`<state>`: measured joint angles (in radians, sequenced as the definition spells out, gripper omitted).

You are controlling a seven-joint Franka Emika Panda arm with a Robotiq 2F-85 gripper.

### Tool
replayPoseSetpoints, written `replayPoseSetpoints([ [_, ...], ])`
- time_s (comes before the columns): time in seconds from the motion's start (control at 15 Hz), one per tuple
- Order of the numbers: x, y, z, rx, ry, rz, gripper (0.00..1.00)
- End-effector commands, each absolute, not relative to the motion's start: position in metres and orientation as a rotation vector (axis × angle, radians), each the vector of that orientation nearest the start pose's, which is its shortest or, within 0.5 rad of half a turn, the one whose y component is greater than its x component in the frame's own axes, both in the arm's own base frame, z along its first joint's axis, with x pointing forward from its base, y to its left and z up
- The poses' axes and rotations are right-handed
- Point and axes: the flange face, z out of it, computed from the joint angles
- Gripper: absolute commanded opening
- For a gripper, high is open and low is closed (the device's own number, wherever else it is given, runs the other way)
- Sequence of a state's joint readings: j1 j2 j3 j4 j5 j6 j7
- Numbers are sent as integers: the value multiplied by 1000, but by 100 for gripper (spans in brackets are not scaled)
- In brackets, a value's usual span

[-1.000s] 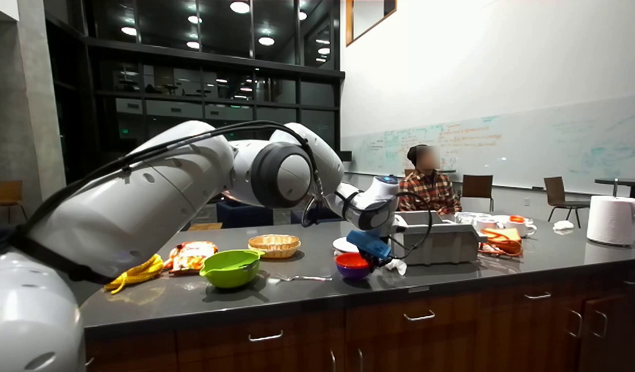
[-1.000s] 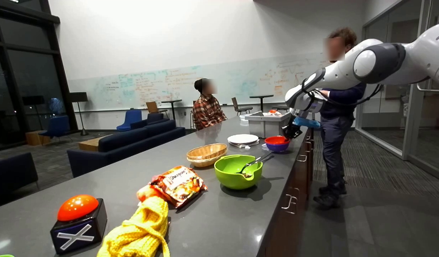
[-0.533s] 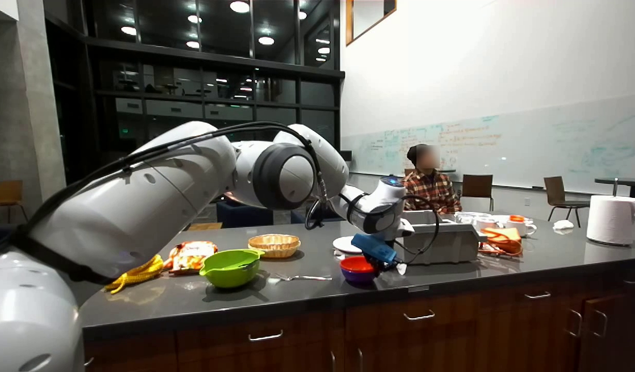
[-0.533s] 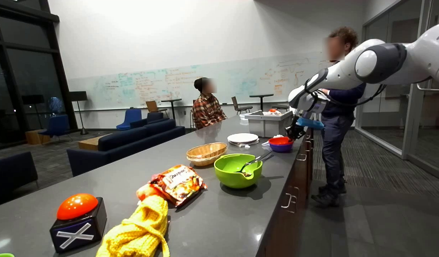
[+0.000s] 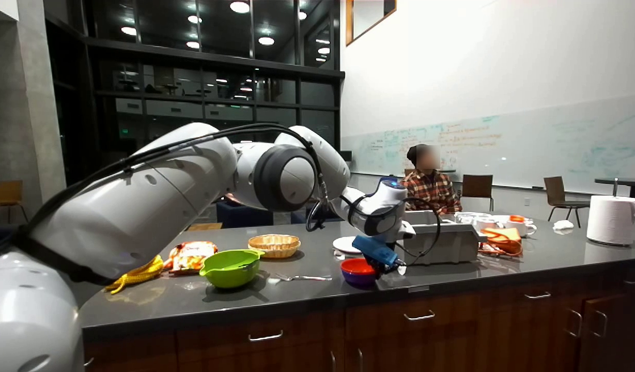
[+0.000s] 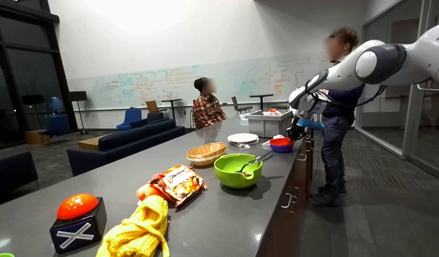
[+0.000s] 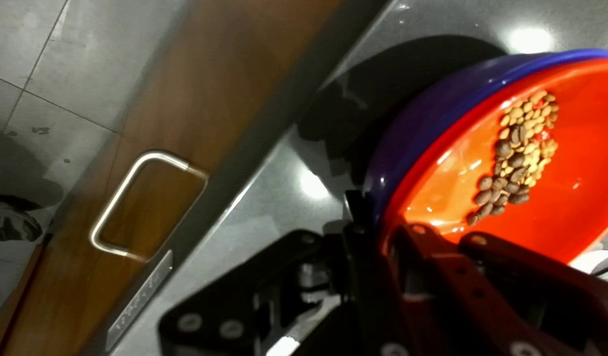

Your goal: Move the purple and red bowl slightly to the right

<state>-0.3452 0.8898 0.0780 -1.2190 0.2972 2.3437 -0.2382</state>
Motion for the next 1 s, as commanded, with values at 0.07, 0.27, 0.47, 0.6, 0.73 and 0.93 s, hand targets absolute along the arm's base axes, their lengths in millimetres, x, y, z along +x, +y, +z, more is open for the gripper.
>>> replayPoseSetpoints([
  [0.07,749,-219,264,-2841,375,-428,44],
  [0.27,750,-218,266,-2845,372,-431,64],
  [0.47,751,-215,271,-2848,365,-443,84],
  [0.6,753,-210,279,-2846,349,-465,98],
  [0.73,755,-203,295,-2847,324,-501,100],
  [0.93,759,-185,328,-2848,259,-582,100],
])
